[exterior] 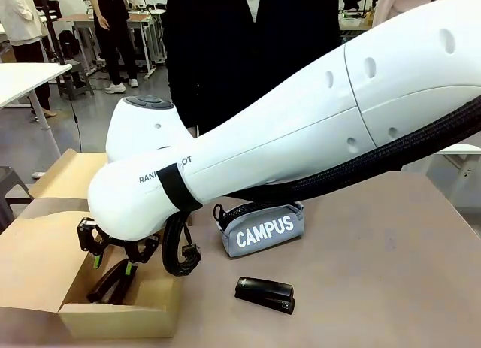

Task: Place items inside the box.
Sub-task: Pick up a Pencil pouch or Stapler and place it inside the Mailer Box closest to the robot.

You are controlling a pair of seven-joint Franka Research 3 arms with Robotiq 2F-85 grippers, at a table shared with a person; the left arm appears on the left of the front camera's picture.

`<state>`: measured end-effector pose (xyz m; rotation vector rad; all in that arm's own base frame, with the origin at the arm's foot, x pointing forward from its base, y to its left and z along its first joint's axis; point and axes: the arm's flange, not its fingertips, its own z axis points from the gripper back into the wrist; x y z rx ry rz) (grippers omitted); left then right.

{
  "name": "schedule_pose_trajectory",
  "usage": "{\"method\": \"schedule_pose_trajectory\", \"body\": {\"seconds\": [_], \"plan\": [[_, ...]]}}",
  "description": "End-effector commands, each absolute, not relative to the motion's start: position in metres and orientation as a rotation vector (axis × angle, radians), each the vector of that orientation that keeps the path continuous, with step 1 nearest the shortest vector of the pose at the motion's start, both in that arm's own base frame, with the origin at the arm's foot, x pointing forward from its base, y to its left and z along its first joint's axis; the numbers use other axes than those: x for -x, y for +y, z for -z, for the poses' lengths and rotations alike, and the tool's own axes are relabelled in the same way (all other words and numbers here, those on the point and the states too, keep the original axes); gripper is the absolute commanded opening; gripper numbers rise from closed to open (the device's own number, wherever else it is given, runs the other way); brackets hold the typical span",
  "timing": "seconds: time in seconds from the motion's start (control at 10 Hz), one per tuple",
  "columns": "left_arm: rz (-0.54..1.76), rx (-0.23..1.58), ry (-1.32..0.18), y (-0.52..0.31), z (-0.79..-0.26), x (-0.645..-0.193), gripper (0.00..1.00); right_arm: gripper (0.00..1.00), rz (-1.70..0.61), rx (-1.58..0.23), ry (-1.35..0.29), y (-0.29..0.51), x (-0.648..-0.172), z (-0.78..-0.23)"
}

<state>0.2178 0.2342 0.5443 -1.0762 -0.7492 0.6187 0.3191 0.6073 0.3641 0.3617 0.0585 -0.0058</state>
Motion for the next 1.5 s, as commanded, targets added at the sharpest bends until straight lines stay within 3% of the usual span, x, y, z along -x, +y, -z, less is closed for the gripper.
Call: {"method": "schedule_pose_trajectory", "body": {"seconds": [0.0,0.1,0.9,1.4], "plan": [[-0.599,1.084,-0.769,0.233,-0.545,-0.218,1.0,0.96,0.032,-0.345,0.028,0.603,-0.315,-0.366],[-0.599,1.084,-0.769,0.233,-0.545,-0.218,1.0,1.0,0.037,-0.352,0.031,0.6,-0.315,-0.364],[-0.599,1.084,-0.769,0.233,-0.545,-0.218,1.0,1.0,-0.015,-0.416,0.077,0.58,-0.301,-0.383],[-0.599,1.084,-0.769,0.233,-0.545,-0.218,1.0,1.0,-0.204,-0.589,0.188,0.495,-0.234,-0.443]]}}
